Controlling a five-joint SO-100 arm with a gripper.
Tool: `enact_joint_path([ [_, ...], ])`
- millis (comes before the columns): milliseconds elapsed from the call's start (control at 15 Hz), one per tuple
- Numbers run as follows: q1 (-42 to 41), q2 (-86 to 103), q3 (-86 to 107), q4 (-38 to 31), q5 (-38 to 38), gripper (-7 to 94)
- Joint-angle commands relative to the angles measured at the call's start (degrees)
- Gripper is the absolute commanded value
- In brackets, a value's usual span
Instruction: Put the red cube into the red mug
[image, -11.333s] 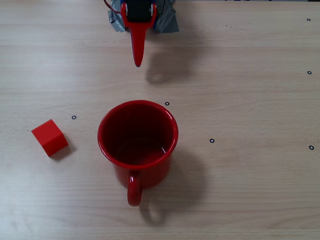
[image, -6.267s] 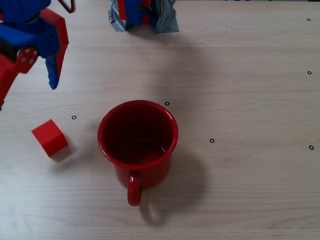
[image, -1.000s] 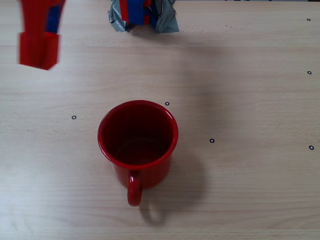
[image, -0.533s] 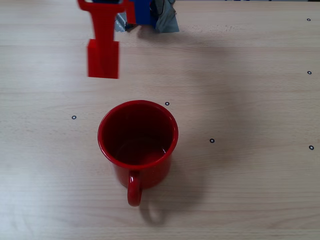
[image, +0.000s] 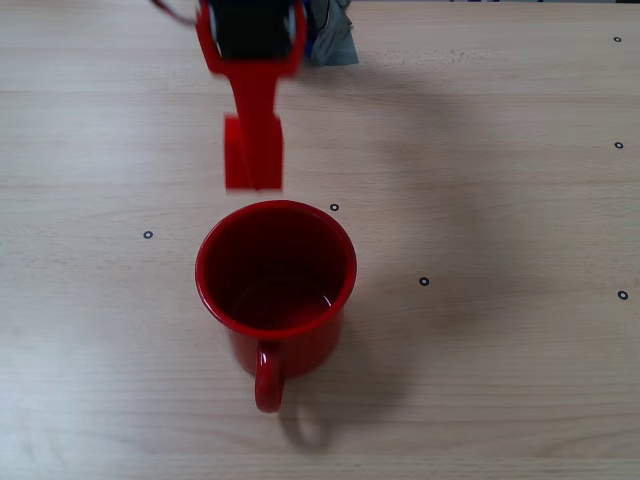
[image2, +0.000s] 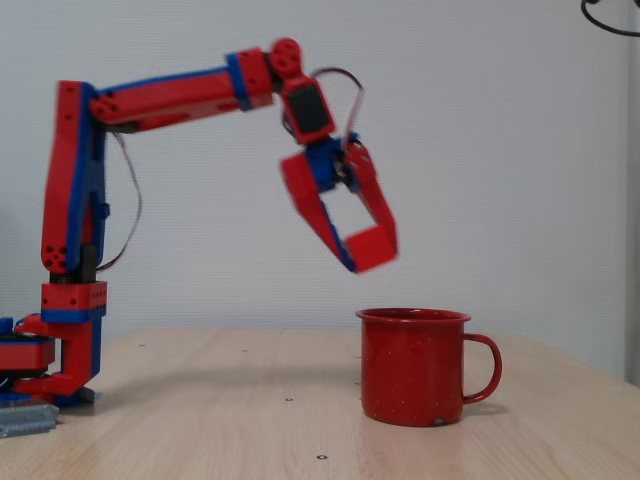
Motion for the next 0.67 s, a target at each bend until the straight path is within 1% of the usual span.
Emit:
enact_joint_path([
  [0,-2.11,-2.29,-10.11,1.05,1.49,0],
  [200,-2.81,-9.05,-16.70,1.85,1.49,0],
  [600,-2.55,-12.83,-17.58,1.05,1.76,0],
])
